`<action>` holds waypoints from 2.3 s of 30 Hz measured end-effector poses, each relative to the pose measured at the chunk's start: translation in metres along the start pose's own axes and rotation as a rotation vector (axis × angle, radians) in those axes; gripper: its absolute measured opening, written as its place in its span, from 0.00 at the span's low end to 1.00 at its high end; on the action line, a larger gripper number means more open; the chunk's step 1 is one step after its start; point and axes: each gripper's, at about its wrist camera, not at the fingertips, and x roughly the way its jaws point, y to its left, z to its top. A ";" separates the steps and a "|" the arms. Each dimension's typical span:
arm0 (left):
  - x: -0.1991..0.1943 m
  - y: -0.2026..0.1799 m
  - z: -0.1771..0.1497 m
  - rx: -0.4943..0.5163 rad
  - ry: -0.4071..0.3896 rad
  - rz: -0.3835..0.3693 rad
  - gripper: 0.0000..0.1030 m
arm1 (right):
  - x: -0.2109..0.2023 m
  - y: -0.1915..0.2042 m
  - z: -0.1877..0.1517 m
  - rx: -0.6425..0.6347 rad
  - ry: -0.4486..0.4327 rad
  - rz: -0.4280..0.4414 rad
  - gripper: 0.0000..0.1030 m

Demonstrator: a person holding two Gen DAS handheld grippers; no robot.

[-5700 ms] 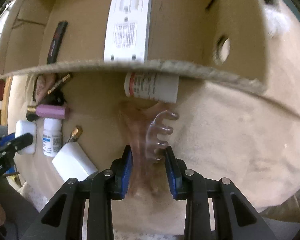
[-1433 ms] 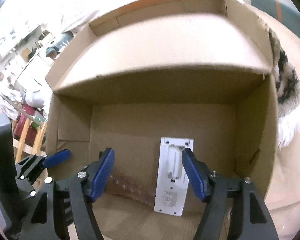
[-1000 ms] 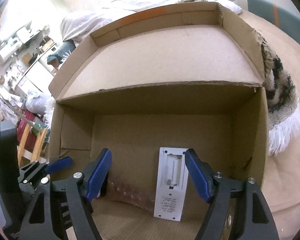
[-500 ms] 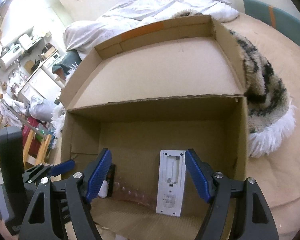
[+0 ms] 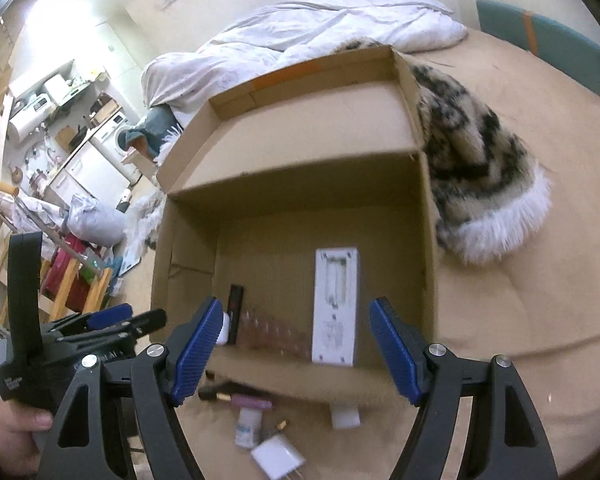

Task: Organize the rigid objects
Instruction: 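Withdraw both tools from the box toward the remaining items, then grasp the black flashlight with the left tool while the right tool grasps the white plug charger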

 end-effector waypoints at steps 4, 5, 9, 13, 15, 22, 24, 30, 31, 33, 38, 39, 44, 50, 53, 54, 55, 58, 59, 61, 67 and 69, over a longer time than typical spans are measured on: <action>0.001 0.012 -0.017 -0.041 0.021 -0.020 0.60 | -0.005 -0.004 -0.015 0.022 0.021 -0.004 0.78; 0.002 0.013 -0.019 -0.045 0.024 -0.022 0.60 | -0.005 -0.004 -0.018 0.019 0.030 -0.003 0.78; 0.008 0.024 -0.028 -0.063 0.040 -0.016 0.60 | -0.004 -0.002 -0.028 -0.012 0.063 -0.020 0.78; 0.014 0.040 -0.035 -0.120 0.066 -0.016 0.60 | 0.001 -0.005 -0.037 -0.016 0.106 -0.030 0.77; 0.018 0.045 -0.037 -0.145 0.082 -0.014 0.60 | 0.004 -0.007 -0.041 -0.011 0.129 -0.035 0.78; 0.054 0.039 -0.047 -0.157 0.222 -0.023 0.60 | 0.024 -0.009 -0.053 0.011 0.226 -0.051 0.77; 0.070 0.034 -0.051 -0.176 0.274 -0.033 0.60 | 0.030 -0.009 -0.055 0.017 0.250 -0.050 0.77; 0.095 0.014 -0.051 -0.169 0.290 -0.026 0.60 | 0.042 -0.007 -0.055 0.013 0.276 -0.044 0.77; 0.097 0.010 -0.051 -0.157 0.296 -0.027 0.60 | 0.043 -0.007 -0.055 0.013 0.278 -0.043 0.77; 0.100 0.003 -0.051 -0.149 0.294 -0.034 0.61 | 0.044 -0.006 -0.055 0.013 0.283 -0.038 0.77; 0.106 -0.002 -0.049 -0.270 0.323 -0.078 0.67 | 0.047 -0.005 -0.053 0.019 0.289 -0.030 0.77; 0.107 -0.001 -0.049 -0.294 0.324 -0.081 0.70 | 0.048 -0.005 -0.052 0.021 0.291 -0.029 0.77; 0.119 -0.012 -0.046 -0.346 0.367 -0.086 0.78 | 0.052 -0.007 -0.051 0.031 0.299 -0.031 0.78; 0.127 -0.036 -0.045 -0.254 0.368 -0.012 0.84 | 0.053 -0.015 -0.049 0.064 0.304 -0.036 0.78; 0.127 -0.040 -0.046 -0.224 0.359 0.002 0.84 | 0.055 -0.020 -0.049 0.078 0.313 -0.044 0.77; 0.127 -0.043 -0.048 -0.210 0.363 0.005 0.84 | 0.056 -0.021 -0.049 0.082 0.318 -0.049 0.77; 0.128 -0.045 -0.048 -0.189 0.370 0.007 0.84 | 0.058 -0.023 -0.049 0.087 0.326 -0.053 0.77; 0.128 -0.048 -0.046 -0.160 0.372 0.003 0.84 | 0.062 -0.024 -0.052 0.098 0.349 -0.053 0.78; 0.129 -0.049 -0.046 -0.152 0.373 0.001 0.84 | 0.064 -0.023 -0.052 0.095 0.354 -0.054 0.78; 0.133 -0.055 -0.050 -0.147 0.382 0.009 0.85 | 0.065 -0.020 -0.054 0.080 0.361 -0.060 0.78; 0.133 -0.070 -0.051 -0.084 0.379 0.017 0.84 | 0.068 -0.018 -0.057 0.056 0.381 -0.080 0.77; 0.131 -0.071 -0.050 -0.036 0.386 0.025 0.84 | 0.068 -0.019 -0.060 0.057 0.392 -0.075 0.77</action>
